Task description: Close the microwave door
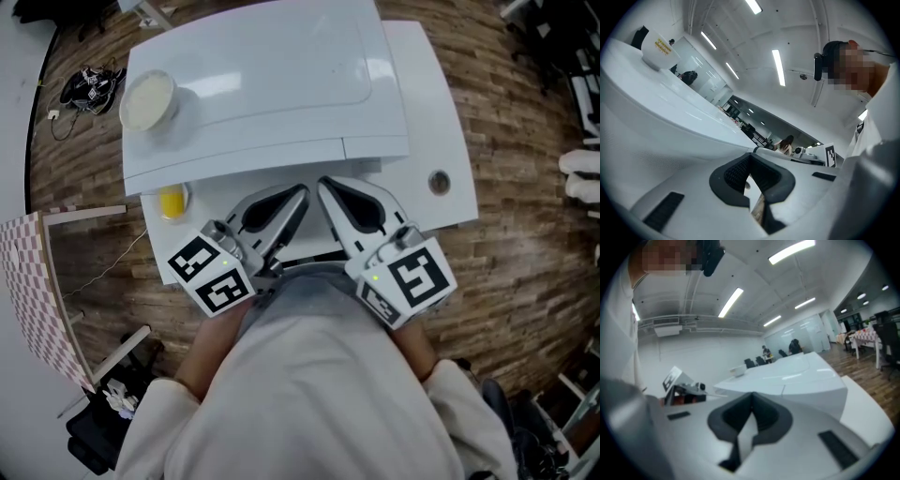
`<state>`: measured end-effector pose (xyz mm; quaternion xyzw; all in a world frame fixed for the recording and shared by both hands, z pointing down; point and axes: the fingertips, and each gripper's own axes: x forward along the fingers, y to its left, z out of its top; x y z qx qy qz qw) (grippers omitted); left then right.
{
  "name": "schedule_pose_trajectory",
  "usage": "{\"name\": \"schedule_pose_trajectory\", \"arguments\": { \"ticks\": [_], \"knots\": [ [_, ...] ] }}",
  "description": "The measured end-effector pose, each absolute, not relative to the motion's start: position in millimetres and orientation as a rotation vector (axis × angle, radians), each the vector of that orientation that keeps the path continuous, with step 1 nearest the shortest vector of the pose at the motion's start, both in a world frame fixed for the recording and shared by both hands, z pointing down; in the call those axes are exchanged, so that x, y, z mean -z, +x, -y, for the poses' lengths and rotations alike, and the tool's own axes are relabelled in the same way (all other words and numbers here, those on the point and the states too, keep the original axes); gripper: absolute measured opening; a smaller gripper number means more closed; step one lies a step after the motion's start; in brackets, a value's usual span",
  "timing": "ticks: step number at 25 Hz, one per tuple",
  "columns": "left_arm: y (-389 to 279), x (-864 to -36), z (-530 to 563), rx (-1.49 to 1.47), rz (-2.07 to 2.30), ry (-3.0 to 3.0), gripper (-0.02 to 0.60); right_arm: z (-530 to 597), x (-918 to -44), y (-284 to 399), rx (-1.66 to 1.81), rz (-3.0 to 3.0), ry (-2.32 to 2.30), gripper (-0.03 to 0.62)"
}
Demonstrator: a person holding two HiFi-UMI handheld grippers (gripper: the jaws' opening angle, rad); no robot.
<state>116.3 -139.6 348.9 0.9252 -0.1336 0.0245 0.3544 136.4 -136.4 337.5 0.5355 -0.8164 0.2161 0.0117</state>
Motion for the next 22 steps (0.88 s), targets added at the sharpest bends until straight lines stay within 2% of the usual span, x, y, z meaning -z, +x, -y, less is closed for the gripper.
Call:
{"name": "schedule_pose_trajectory", "arguments": {
  "ticks": [22],
  "knots": [
    [72.2,-333.4,69.6,-0.133,0.158,2.458,0.012,51.6,-319.9,90.4,-0.651,2.491,1.795,0.021]
  ]
}}
